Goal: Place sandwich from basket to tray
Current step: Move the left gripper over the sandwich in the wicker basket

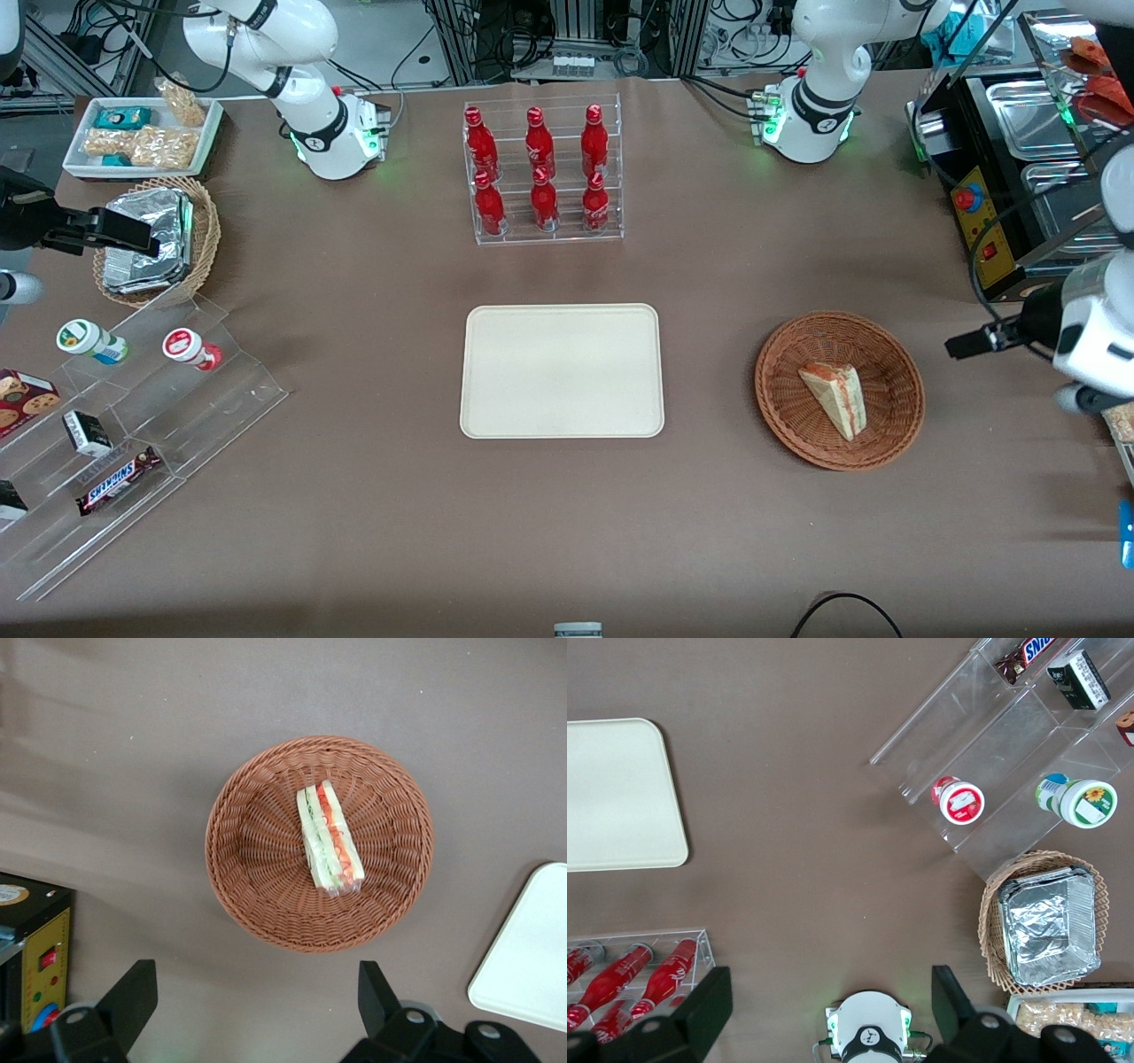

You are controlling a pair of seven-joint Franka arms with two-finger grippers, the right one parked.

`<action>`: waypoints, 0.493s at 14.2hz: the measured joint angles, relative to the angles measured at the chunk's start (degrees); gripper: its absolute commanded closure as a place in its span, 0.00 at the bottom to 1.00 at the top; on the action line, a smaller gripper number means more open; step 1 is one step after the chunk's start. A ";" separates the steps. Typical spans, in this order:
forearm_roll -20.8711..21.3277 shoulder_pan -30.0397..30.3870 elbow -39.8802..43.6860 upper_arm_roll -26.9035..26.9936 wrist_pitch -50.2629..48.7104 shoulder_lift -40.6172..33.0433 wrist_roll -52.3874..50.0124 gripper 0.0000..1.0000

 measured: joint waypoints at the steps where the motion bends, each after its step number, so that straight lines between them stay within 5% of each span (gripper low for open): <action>1: 0.00 0.00 0.50 0.00 0.00 0.61 -0.22 0.00; 7: 0.01 0.44 1.46 0.09 0.10 0.76 -1.07 0.00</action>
